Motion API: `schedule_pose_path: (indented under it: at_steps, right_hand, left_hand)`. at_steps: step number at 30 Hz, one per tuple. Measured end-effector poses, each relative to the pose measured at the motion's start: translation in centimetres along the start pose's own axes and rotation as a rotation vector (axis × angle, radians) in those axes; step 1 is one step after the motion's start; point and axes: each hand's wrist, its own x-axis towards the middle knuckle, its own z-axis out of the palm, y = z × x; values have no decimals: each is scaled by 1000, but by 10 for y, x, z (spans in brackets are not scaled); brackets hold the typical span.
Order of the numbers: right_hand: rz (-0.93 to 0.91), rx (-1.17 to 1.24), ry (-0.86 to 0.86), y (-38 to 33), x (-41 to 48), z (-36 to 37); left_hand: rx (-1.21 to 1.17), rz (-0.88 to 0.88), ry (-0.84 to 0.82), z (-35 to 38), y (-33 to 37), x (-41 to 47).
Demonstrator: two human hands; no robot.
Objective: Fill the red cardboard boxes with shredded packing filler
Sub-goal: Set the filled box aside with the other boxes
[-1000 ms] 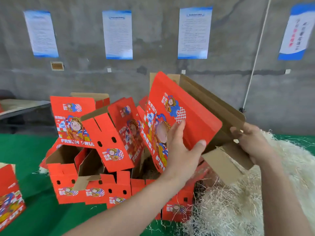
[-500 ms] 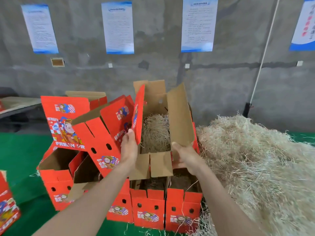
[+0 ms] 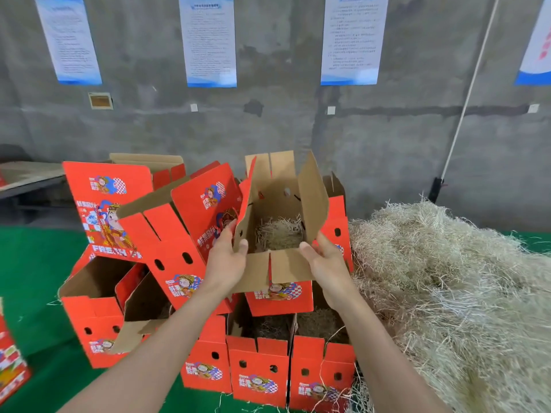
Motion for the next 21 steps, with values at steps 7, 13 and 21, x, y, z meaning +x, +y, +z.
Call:
schedule_pose_path:
  at_steps: [7,13,21]
  right_hand:
    - [-678,-920,192,6,-7,23]
    - [-451,-1311,7,21,7,34]
    - [-578,-1223,36,-4,-6,82]
  left_hand:
    - [516,38,-27,-10,-10,47]
    - [352,128,-126,-19,-9,23]
    - [107,93,-204,-33,-12,5]
